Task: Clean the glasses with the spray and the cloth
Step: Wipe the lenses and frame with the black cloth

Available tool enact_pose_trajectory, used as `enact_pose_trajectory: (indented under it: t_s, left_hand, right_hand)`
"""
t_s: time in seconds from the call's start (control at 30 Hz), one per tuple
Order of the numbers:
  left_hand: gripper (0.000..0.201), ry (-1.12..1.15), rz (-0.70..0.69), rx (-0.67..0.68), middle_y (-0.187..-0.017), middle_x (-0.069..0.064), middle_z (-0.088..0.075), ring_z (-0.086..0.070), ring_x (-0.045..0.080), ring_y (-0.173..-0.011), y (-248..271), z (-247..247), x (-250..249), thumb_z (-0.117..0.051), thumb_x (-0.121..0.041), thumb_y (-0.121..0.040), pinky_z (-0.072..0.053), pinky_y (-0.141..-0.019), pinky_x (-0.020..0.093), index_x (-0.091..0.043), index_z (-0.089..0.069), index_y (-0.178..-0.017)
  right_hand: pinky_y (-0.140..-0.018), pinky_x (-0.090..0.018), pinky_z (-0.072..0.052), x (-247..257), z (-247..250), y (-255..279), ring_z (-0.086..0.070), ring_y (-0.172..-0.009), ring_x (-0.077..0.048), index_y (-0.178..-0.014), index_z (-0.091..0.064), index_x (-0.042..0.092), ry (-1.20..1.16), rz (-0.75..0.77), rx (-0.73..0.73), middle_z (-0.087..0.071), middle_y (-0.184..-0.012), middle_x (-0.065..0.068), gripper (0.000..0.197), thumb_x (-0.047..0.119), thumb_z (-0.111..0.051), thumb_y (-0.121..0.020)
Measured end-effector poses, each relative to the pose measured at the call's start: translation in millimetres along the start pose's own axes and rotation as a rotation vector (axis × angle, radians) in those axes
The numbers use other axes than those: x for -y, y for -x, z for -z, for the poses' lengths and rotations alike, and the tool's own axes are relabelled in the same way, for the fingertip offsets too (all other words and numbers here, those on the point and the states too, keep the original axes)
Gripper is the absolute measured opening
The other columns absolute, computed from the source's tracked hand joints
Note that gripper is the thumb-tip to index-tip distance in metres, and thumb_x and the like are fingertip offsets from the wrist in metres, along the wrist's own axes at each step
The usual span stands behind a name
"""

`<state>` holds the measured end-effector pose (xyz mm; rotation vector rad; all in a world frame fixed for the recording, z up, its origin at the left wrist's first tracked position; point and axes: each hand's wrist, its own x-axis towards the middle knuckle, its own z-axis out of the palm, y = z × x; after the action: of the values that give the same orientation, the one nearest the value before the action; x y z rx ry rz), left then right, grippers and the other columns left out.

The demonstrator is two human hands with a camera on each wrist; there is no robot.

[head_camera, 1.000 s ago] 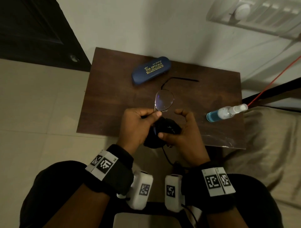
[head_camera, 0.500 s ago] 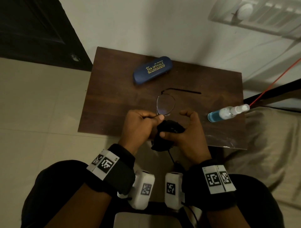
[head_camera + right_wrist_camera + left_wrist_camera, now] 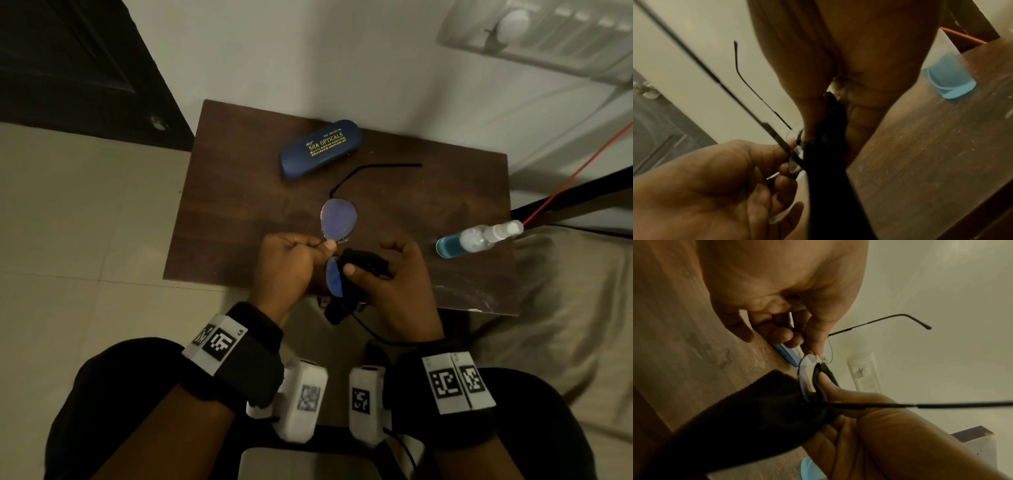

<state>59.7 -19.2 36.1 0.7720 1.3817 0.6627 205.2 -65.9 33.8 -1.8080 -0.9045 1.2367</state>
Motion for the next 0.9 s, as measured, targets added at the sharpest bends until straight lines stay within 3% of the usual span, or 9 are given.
enact_pose_trajectory:
  t_s: [0.07,0.2,0.27,0.37,0.5,0.6,0.67,0.77,0.9]
  left_hand:
    - [0.016,0.013,0.006,-0.011,-0.083,0.012,-0.072,-0.067,0.026,-0.085,0.7,-0.2,-0.9,-0.065,-0.015,-0.086,-0.053,-0.072,0.034,-0.001,-0.071,-0.084]
    - [0.016,0.014,0.006,-0.024,-0.084,0.011,-0.072,-0.067,0.025,-0.086,1.5,-1.5,-1.0,-0.064,-0.015,-0.086,-0.051,-0.069,0.031,-0.001,-0.072,-0.087]
    - [0.016,0.028,0.004,-0.032,-0.083,0.01,-0.072,-0.067,0.024,-0.086,0.5,-1.6,-0.7,-0.065,-0.015,-0.086,-0.05,-0.069,0.03,-0.001,-0.072,-0.087]
    - [0.015,0.041,0.012,-0.038,-0.083,0.01,-0.072,-0.067,0.022,-0.084,-0.2,-2.4,0.6,-0.065,-0.015,-0.085,-0.049,-0.066,0.028,-0.001,-0.072,-0.088]
    - [0.013,0.109,0.04,-0.027,-0.082,0.008,-0.075,-0.071,0.021,-0.078,0.2,-3.6,4.0,-0.067,-0.015,-0.084,-0.054,-0.061,0.027,-0.004,-0.074,-0.087]
    - [0.013,0.137,0.032,-0.006,-0.083,0.009,-0.075,-0.072,0.019,-0.077,3.9,-8.4,5.0,-0.068,-0.014,-0.083,-0.056,-0.062,0.024,-0.003,-0.074,-0.088]
    - [0.015,0.143,0.032,0.013,-0.087,0.011,-0.075,-0.072,0.02,-0.08,5.4,-11.4,5.5,-0.069,-0.014,-0.083,-0.057,-0.065,0.025,-0.002,-0.074,-0.09]
    - [0.016,0.132,0.024,0.038,-0.088,0.011,-0.075,-0.072,0.019,-0.08,7.1,-13.1,5.1,-0.068,-0.015,-0.084,-0.055,-0.062,0.022,-0.002,-0.073,-0.093]
    - [0.011,0.087,-0.019,0.024,-0.077,0.007,-0.075,-0.072,0.015,-0.07,6.9,-12.4,3.2,-0.068,-0.014,-0.084,-0.056,-0.058,0.024,-0.006,-0.075,-0.084]
  right_hand:
    - [-0.071,-0.034,-0.057,-0.8,-2.8,2.1,-0.064,-0.086,-0.014,-0.111,-0.038,0.025,0.044,-0.022,-0.085,-0.058,-0.098,0.002,0.064,0.025,-0.083,-0.067]
    - [-0.063,-0.024,-0.046,0.0,-6.2,5.7,-0.057,-0.074,-0.007,-0.105,-0.04,0.021,0.159,-0.044,-0.198,-0.053,-0.082,0.006,0.064,0.035,-0.085,-0.062]
    - [-0.058,-0.024,-0.045,-0.4,-7.8,5.6,-0.059,-0.066,-0.009,-0.09,-0.053,0.015,0.188,-0.038,-0.193,-0.059,-0.073,0.004,0.044,0.038,-0.082,-0.066]
    - [-0.054,-0.035,-0.053,1.5,-9.7,7.1,-0.065,-0.056,-0.02,-0.063,-0.064,0.013,0.182,0.024,-0.124,-0.066,-0.058,-0.004,0.028,0.034,-0.074,-0.077]
    - [-0.055,-0.021,-0.053,5.4,-8.0,5.6,-0.07,-0.069,-0.008,-0.085,-0.069,0.019,-0.11,-0.032,0.078,-0.074,-0.072,0.003,0.016,0.006,-0.061,-0.088]
    - [-0.08,-0.037,-0.056,2.5,-5.8,1.0,-0.069,-0.097,-0.021,-0.108,-0.061,0.017,-0.229,-0.059,0.131,-0.072,-0.102,-0.005,0.037,-0.008,-0.064,-0.081]
    - [-0.088,-0.048,-0.054,2.0,-4.8,-0.3,-0.067,-0.102,-0.026,-0.116,-0.054,0.021,-0.279,-0.08,0.143,-0.069,-0.11,-0.008,0.055,-0.012,-0.067,-0.074]
    - [-0.086,-0.055,-0.053,2.9,-1.5,-0.9,-0.069,-0.099,-0.029,-0.114,-0.051,0.032,-0.292,-0.127,0.111,-0.068,-0.109,-0.011,0.068,-0.005,-0.077,-0.063]
    - [-0.081,-0.05,-0.057,0.1,-3.5,-1.2,-0.069,-0.095,-0.027,-0.106,-0.051,0.036,-0.197,-0.107,-0.011,-0.067,-0.11,-0.011,0.068,0.013,-0.088,-0.054]
